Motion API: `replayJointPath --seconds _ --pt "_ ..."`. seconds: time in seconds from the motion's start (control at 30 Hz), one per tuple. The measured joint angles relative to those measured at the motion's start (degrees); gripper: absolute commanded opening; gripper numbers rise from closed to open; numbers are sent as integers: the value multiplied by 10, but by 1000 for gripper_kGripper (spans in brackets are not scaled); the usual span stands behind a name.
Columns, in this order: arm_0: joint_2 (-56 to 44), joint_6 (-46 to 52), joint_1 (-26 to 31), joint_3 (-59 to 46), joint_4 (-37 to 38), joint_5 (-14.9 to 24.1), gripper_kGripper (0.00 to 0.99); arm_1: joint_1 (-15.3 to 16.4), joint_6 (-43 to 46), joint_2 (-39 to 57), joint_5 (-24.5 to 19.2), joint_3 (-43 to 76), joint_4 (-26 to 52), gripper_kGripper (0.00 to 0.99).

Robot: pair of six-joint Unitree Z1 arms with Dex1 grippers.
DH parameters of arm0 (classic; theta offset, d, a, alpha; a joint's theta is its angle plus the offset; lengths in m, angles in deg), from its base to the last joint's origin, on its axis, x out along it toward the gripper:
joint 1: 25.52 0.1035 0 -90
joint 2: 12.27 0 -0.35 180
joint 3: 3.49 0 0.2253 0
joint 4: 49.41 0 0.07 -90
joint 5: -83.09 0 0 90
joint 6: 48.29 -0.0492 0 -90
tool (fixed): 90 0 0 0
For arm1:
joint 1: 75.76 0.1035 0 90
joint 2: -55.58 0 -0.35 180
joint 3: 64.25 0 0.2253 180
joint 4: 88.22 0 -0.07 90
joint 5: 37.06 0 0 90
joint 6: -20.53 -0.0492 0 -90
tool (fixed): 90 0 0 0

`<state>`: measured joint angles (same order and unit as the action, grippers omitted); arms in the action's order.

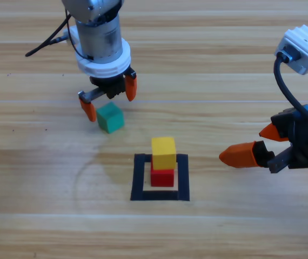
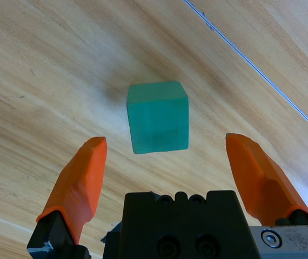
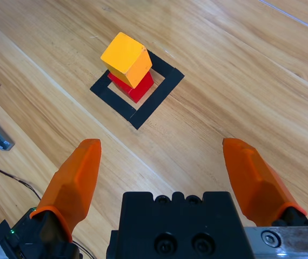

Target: Stack the blocks in the rectangular block: red at the bottom, yellow in the middle, green on top

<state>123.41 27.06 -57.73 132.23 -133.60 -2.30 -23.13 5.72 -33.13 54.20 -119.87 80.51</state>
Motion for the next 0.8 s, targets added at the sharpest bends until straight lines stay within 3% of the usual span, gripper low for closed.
replayJointPath --seconds 0.63,0.8 --pt "40 11 0 8 0 0 934 0 3 0 0 2 0 990" --pt "47 11 0 12 0 -4 874 0 3 0 0 2 0 990"
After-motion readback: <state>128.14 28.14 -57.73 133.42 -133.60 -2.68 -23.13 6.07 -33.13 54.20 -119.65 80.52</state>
